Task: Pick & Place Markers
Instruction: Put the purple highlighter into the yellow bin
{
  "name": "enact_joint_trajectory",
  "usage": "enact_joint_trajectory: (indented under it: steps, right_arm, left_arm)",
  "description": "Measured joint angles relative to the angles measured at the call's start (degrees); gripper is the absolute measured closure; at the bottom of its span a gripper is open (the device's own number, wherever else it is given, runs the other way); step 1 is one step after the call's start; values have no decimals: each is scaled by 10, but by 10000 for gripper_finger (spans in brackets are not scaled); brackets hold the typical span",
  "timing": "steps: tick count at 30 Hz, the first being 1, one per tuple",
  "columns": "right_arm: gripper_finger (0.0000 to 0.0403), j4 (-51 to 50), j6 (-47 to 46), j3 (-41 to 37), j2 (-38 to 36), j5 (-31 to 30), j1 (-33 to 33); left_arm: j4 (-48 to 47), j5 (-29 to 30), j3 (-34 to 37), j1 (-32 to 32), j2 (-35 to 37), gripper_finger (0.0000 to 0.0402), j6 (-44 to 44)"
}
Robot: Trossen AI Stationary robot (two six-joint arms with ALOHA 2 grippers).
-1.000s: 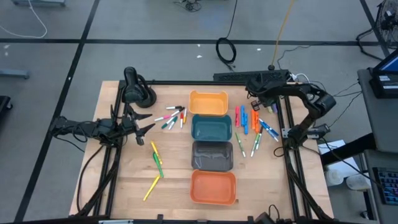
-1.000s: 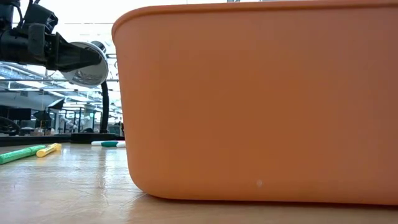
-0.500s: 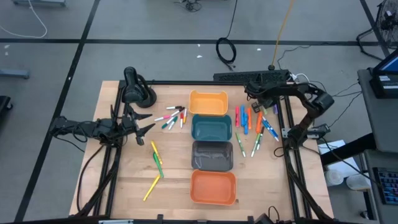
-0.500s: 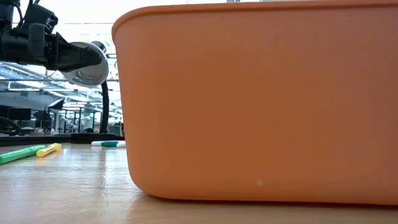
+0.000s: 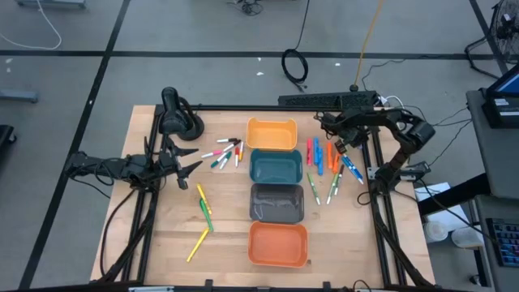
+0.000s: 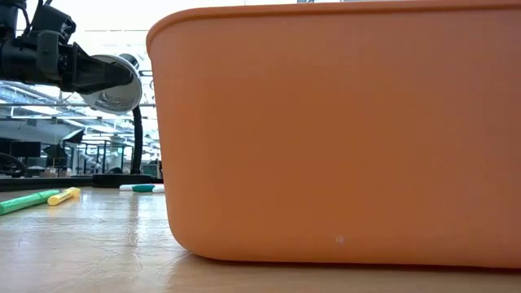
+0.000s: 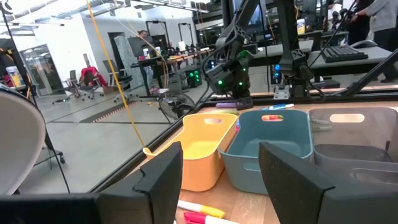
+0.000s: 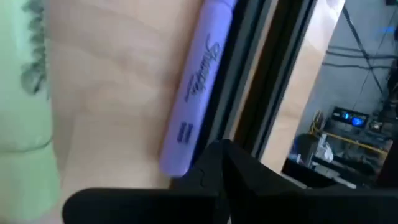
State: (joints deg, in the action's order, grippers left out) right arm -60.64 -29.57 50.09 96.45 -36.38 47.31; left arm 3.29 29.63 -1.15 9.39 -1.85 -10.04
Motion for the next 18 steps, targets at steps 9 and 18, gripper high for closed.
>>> enact_joint_trajectory:
  steps: [9,18]
  right_arm:
    - [403,0,-12,-21,2,92,-3]
    - [403,1,-16,-32,0,100,-6]
  left_arm:
    - [0,0,0,0,0,188,0]
    - [1,0,0,0,0,188,0]
